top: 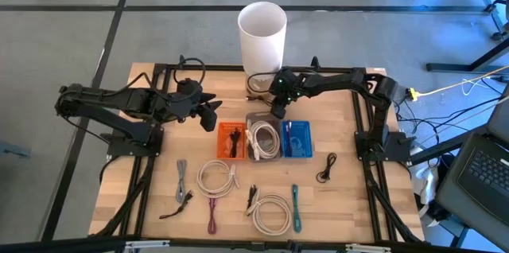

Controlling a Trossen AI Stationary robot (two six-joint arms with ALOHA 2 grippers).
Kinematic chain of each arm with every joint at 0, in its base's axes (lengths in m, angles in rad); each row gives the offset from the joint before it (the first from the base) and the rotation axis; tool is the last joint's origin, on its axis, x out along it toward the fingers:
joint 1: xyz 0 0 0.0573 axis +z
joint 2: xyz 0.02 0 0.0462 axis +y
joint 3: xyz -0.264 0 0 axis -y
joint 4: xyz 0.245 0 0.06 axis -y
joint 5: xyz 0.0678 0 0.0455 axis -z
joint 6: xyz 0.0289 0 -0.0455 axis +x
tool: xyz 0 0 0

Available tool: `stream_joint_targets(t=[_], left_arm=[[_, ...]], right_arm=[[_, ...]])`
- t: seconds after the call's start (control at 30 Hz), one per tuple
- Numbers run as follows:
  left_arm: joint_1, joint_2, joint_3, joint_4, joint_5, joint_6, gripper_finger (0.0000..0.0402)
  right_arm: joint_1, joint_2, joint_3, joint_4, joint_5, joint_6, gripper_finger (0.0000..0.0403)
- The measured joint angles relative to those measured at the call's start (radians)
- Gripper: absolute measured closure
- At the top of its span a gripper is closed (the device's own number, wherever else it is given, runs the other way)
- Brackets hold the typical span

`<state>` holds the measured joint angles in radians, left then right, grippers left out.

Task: Pick & Place USB Port
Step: Put the black charger cable into the orange bin

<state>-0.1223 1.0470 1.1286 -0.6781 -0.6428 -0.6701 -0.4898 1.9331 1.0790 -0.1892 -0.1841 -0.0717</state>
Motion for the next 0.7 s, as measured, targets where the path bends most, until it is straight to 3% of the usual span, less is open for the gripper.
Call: stream_joint_targets(t=[0.2, 0.7], left_arm=[[0.000, 0.000, 0.000, 0.000, 0.001, 0.002, 0.0245], [0.000, 0.000, 0.000, -0.002, 0.000, 0.009, 0.0245]], right_arm=[[0.012, -0.027, -0.002, -0.055, 0.004, -0.005, 0.0399], [0.044, -0.262, -0.004, -0.316, 0.103, -0.041, 0.0401]])
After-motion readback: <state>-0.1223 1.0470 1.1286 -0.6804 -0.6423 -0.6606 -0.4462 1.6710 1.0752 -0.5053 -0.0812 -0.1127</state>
